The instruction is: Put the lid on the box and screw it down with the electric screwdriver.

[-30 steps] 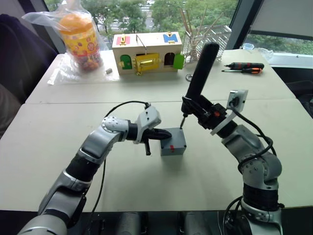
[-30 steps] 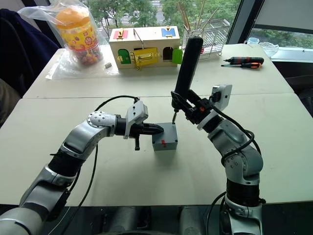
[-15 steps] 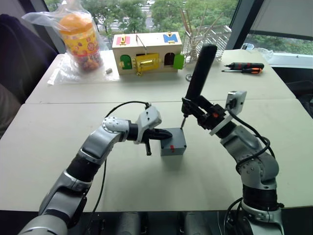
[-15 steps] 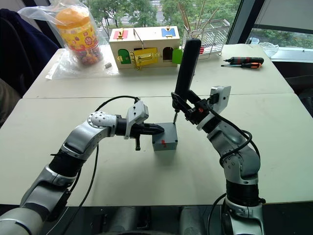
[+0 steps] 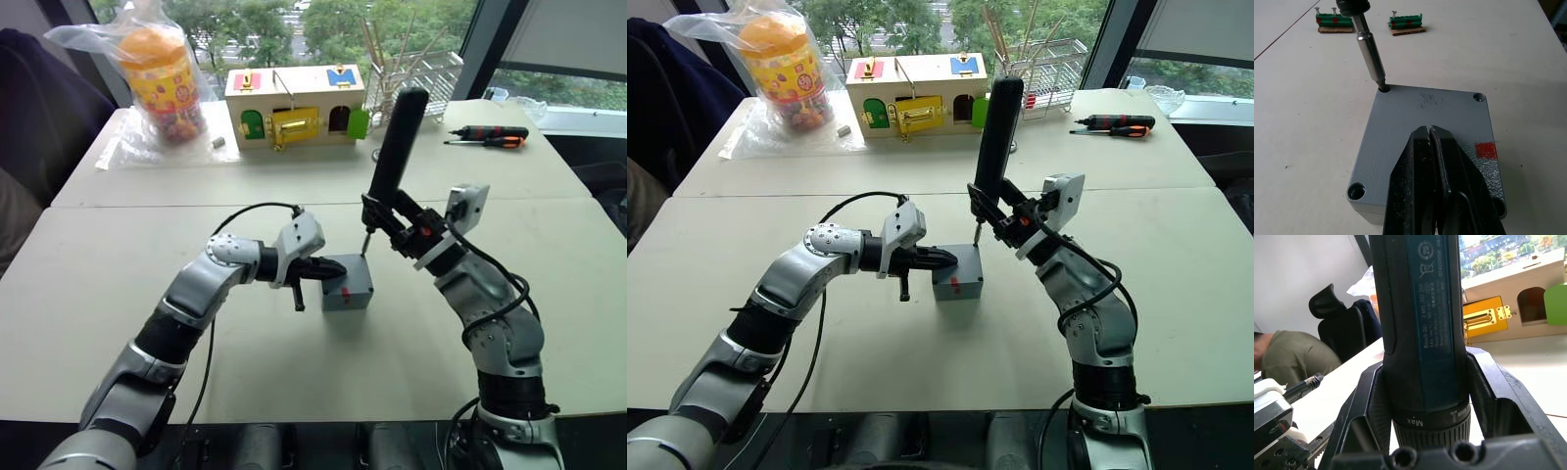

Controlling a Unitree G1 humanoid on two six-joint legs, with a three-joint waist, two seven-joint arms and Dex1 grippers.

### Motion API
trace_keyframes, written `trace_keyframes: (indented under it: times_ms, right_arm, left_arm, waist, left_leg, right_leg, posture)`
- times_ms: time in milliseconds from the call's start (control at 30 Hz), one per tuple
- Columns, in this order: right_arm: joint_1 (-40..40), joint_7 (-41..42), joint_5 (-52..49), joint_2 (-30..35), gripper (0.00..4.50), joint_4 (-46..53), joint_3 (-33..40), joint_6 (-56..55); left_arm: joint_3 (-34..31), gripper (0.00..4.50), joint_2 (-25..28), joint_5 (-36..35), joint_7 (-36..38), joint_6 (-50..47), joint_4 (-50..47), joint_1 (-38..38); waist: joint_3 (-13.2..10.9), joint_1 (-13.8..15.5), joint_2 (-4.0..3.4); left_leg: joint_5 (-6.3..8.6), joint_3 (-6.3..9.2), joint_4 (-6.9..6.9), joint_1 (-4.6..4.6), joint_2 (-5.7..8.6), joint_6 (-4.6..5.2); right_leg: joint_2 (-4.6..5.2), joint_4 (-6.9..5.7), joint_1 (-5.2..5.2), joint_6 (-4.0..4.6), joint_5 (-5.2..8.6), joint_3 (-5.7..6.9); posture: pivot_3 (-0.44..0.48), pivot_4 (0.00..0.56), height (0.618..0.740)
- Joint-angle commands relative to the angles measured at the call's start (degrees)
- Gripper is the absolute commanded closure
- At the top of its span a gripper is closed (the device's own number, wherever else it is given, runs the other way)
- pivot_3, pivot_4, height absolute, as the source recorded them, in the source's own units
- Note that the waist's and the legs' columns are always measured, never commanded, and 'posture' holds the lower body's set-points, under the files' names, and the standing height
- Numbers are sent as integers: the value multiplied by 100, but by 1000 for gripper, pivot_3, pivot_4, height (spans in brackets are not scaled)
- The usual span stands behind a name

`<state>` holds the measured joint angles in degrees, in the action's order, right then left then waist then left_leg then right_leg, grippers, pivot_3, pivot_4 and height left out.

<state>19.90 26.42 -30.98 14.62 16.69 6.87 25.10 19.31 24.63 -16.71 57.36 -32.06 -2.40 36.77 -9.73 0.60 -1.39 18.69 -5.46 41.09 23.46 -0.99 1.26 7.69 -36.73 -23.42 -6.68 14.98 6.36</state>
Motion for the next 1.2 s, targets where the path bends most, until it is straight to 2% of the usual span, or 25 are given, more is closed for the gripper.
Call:
trace_keyframes:
  times_ms: [33, 400, 600, 1200]
  right_arm:
    - [70, 15, -6, 2, 2724, 108, -34, -97]
    - [-463, 293, 231, 255, 2724, 316, -512, -37]
    - [-681, 369, 487, 376, 2724, 130, -690, -219]
    - [-1069, 276, 522, 299, 2724, -79, -561, -335]
  left_arm:
    - [-39, 4500, 7, 23, 29, 8, -47, 8]
    - [95, 4500, 73, 140, 87, 33, -23, -52]
    - [102, 4500, 36, 177, 134, 0, -39, -93]
    - [130, 4500, 39, 258, 162, 10, -78, -153]
  waist:
    - [0, 0, 0]
    - [4, -6, 6]
    - [30, -5, 43]
    - [101, 4, 114]
  left_leg:
    - [0, 0, 0, 0, 0, 0]
    - [0, 0, 0, -3, 0, 0]
    - [0, 2, -2, -12, -2, 1]
    - [2, 14, -3, -23, -6, 2]
  right_leg:
    - [0, 0, 0, 0, 0, 0]
    - [0, 0, 2, 0, 0, 0]
    - [-1, 0, 12, 1, 1, 0]
    - [-1, 27, 33, 2, 1, 5]
  posture:
    - [0, 150, 708]
    - [0, 150, 708]
    - [0, 150, 708]
    - [0, 150, 708]
